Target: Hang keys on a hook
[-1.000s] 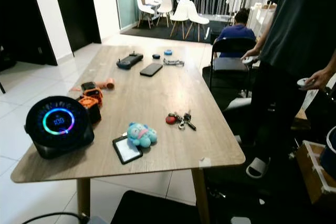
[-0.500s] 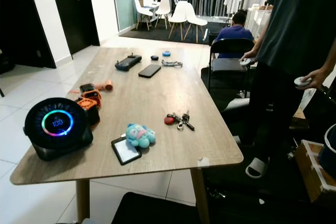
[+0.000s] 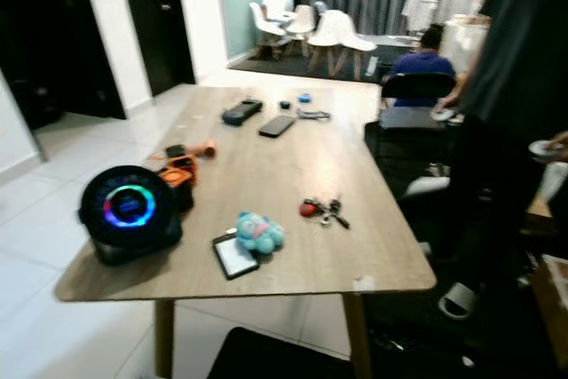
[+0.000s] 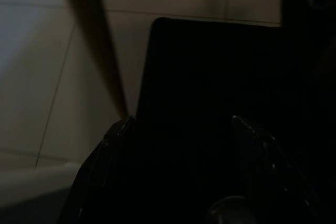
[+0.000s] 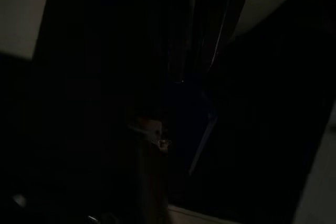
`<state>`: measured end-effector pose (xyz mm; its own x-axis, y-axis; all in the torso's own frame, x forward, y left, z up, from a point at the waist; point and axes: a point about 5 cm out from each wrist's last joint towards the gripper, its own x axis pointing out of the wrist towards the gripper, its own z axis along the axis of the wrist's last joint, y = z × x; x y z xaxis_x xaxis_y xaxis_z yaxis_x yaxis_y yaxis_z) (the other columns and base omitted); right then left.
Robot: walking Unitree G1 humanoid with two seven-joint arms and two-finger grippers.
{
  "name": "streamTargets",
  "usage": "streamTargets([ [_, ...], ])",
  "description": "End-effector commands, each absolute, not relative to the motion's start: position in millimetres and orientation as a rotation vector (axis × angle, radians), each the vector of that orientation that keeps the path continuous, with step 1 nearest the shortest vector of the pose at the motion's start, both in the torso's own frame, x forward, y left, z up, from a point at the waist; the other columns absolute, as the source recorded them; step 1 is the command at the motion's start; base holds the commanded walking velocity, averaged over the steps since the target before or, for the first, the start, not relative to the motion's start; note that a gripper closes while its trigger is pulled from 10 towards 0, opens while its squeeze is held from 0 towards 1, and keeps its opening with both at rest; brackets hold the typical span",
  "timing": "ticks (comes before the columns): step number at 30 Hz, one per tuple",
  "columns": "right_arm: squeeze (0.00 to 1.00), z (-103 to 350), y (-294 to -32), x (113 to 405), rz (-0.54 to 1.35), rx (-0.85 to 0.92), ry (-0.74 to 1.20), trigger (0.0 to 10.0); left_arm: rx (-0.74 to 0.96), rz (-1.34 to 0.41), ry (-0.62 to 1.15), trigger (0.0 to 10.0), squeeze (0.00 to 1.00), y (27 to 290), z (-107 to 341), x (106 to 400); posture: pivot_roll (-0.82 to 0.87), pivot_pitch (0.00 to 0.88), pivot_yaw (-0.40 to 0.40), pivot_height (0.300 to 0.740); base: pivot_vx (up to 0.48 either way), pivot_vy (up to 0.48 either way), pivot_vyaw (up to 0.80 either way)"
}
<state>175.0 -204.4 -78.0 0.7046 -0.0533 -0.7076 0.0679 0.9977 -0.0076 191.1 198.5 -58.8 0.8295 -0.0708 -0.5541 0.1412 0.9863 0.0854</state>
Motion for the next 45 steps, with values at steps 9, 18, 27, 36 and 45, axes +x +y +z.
streamTargets([
  [9,0.00,-81.8,-198.6,168.8,-0.027,-0.012,0.806,10.0,0.051,-0.131,0.589,10.0,0.00,193.0,-62.6,183.2,0.06,0.058,-0.025,0.740,0.000,0.000,0.80],
  [18,0.00,-82.7,-196.6,167.7,-0.003,-0.032,0.813,10.0,0.042,-0.130,0.589,10.0,0.00,194.6,-62.5,182.8,0.06,0.056,-0.025,0.740,0.000,0.000,0.80],
  [27,0.00,-83.2,-195.3,167.1,0.012,-0.045,0.818,10.0,0.034,-0.127,0.589,10.0,0.00,195.5,-62.4,182.5,0.06,0.059,-0.024,0.740,0.000,0.000,0.80],
  [36,0.00,-83.2,-195.2,167.3,0.017,-0.051,0.819,10.0,0.031,-0.128,0.591,10.0,0.00,195.6,-62.8,182.0,0.06,0.057,-0.024,0.740,0.000,0.000,0.80],
  [45,0.00,-83.3,-194.8,167.4,0.023,-0.057,0.820,10.0,0.029,-0.130,0.583,10.0,0.00,194.9,-61.5,184.3,0.06,0.057,-0.026,0.740,0.000,0.000,0.80],
])
